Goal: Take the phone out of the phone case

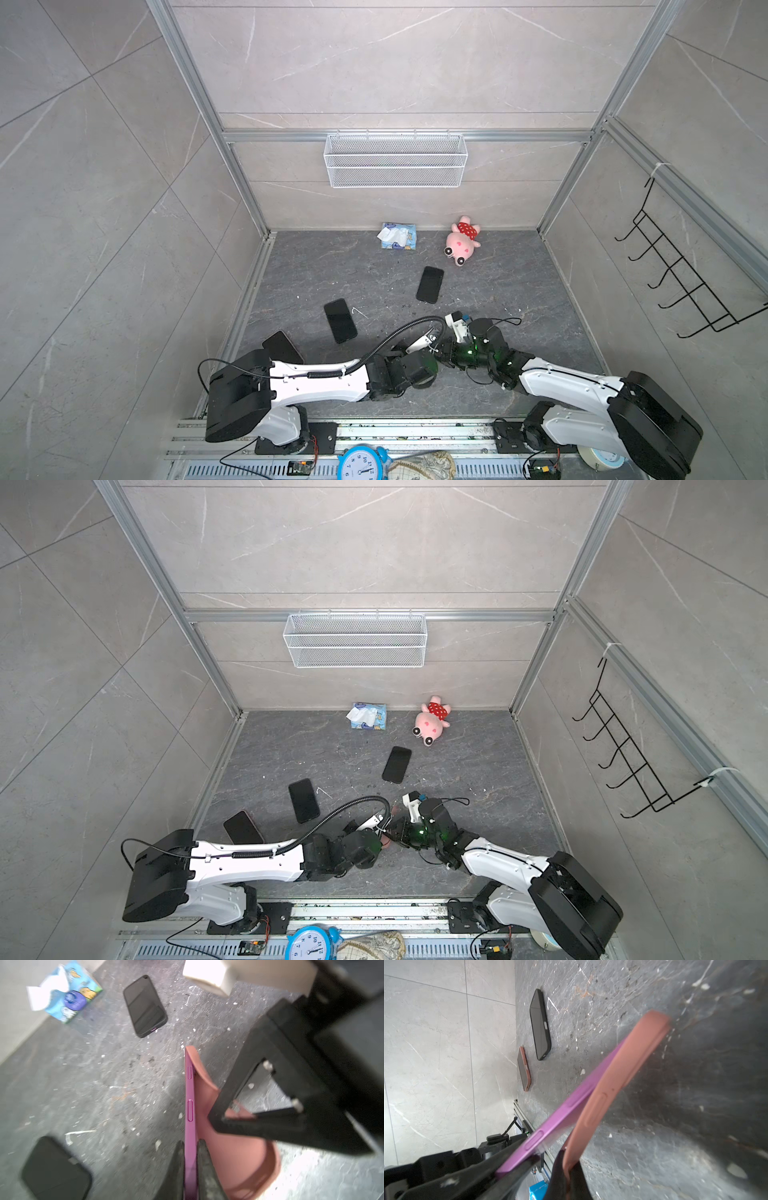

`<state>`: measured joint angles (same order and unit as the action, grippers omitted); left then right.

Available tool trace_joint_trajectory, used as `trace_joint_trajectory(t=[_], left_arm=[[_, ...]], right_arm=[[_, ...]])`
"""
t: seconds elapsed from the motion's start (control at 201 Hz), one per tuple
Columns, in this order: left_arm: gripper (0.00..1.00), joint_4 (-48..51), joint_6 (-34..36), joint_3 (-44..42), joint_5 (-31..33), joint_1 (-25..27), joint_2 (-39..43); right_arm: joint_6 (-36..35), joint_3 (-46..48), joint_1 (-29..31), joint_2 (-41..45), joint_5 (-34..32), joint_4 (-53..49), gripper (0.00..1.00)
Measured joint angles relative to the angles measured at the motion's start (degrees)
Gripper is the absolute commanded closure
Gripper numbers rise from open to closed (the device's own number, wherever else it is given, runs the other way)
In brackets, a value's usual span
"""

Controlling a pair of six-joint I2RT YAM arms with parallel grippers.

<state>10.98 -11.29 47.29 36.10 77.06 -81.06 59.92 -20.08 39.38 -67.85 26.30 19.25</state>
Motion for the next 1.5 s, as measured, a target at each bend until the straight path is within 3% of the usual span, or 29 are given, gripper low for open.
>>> trace_joint_trajectory(t=[0.269,0.463,0.603,0.787,1.041,1.201,1.335,1.375,1.5], left_arm=[[1.00,18.9,-6.3,2.3,12.8,7.5,6.8],[1.00,27.9,-12.8,2.7,15.3,9.6,-0.3],[1.00,31.3,-15.2,5.6,16.1,10.8,-8.3],[0.66,33.2,-18.2,10.3,14.2,11.1,-14.2],[0.48,33.0,-22.1,10.7,7.4,11.1,-19.7],[0.20,33.6,-25.7,10.7,6.8,11.1,-19.5],[0.14,33.8,-30.3,9.2,7.0,10.3,-12.9],[0.06,33.9,-31.7,8.1,6.9,9.6,-8.9],[0.02,34.1,-35.5,5.1,6.1,4.0,4.5]], right_arm=[[-3.3,0.0,-0.7,4.0,-5.4,-13.8,1.00],[-4.2,-0.1,-0.8,5.2,-6.0,-17.5,1.00],[-2.7,0.4,-0.8,3.4,-5.1,-13.6,1.00],[-0.7,1.8,-0.3,-0.9,-4.0,-7.8,1.00],[-0.3,1.9,0.6,-3.6,-3.8,-4.5,1.00],[-0.3,1.9,1.6,-4.8,-4.0,-3.5,1.00],[0.2,1.6,4.0,-8.8,-5.2,-1.1,1.00],[0.7,1.5,4.9,-10.3,-5.8,-0.2,1.00],[2.1,0.6,7.8,-13.6,-7.9,2.4,1.00]])
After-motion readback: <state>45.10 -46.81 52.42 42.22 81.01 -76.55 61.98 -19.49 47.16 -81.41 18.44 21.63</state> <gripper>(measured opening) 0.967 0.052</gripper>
